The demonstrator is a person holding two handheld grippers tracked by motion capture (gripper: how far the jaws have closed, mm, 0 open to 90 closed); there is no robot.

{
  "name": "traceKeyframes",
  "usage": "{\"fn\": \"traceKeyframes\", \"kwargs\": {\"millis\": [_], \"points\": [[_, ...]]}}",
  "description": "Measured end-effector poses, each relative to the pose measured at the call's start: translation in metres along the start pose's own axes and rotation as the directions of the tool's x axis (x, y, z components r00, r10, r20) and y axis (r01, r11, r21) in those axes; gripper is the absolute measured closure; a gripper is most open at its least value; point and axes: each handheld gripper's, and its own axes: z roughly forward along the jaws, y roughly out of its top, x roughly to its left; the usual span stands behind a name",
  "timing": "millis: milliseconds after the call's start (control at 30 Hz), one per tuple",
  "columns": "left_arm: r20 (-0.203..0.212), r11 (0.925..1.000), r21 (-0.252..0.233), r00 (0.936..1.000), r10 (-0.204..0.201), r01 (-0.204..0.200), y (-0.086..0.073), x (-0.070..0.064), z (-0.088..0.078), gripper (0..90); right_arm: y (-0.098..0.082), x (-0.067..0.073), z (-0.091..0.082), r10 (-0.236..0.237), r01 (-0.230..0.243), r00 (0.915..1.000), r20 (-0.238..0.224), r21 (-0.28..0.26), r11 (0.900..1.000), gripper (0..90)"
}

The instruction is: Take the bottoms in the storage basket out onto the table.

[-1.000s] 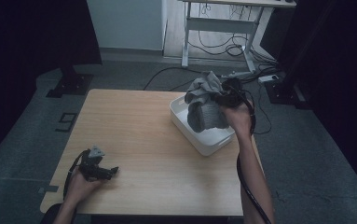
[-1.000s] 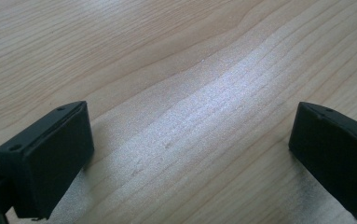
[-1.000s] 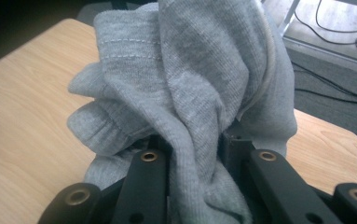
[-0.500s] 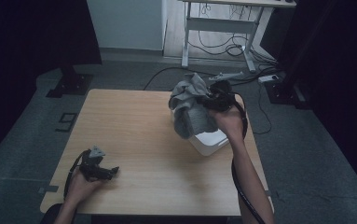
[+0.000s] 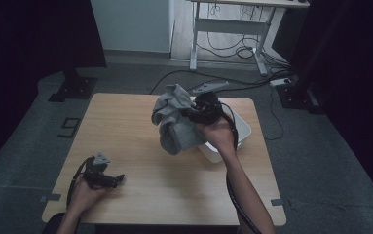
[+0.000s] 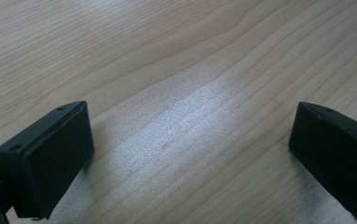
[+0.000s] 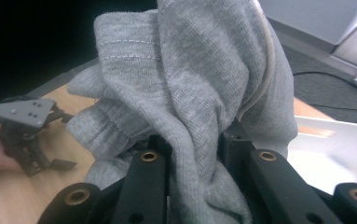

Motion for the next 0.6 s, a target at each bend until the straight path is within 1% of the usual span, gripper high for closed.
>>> {"fn": "traceKeyframes", "kwargs": {"millis": [133, 200, 233, 300, 367, 467, 500, 600], "points": [[0.0, 1.0, 0.0, 1.0, 0.0, 0.0, 0.0, 0.0, 0.0, 0.0, -0.009, 0.01, 0.017, -0.013, 0.014, 0.9993, -0.035, 0.019, 1.0, 74.9], [0.0, 1.0, 0.0, 1.0, 0.0, 0.0, 0.0, 0.0, 0.0, 0.0, -0.012, 0.011, 0.02, -0.013, 0.014, 0.9991, -0.04, 0.023, 1.0, 74.9], [0.0, 1.0, 0.0, 1.0, 0.0, 0.0, 0.0, 0.0, 0.0, 0.0, -0.019, 0.014, 0.029, -0.013, 0.015, 0.9986, -0.051, 0.034, 0.999, 74.9], [-0.001, 1.0, 0.0, 1.0, 0.001, -0.001, 0.0, 0.0, 0.0, 0.0, -0.022, 0.015, 0.032, -0.012, 0.014, 0.9984, -0.056, 0.035, 0.999, 74.9], [0.0, 1.0, 0.0, 1.0, 0.0, 0.0, 0.0, 0.0, 0.0, 0.0, -0.033, 0.019, 0.043, -0.014, 0.017, 0.9974, -0.07, 0.051, 0.999, 74.8], [0.0, 1.0, 0.0, 1.0, 0.001, -0.001, 0.0, 0.0, 0.0, 0.0, -0.039, 0.022, 0.05, -0.016, 0.021, 0.9968, -0.078, 0.059, 0.998, 74.8], [0.0, 1.0, 0.0, 1.0, 0.0, 0.0, 0.0, 0.0, 0.0, 0.0, -0.046, 0.025, 0.057, -0.018, 0.024, 0.9958, -0.089, 0.067, 0.997, 74.8], [0.001, 1.0, 0.0, 1.0, 0.0, 0.0, 0.0, 0.0, 0.0, 0.0, -0.057, 0.03, 0.069, -0.019, 0.028, 0.9946, -0.102, 0.082, 0.996, 74.7]]}}
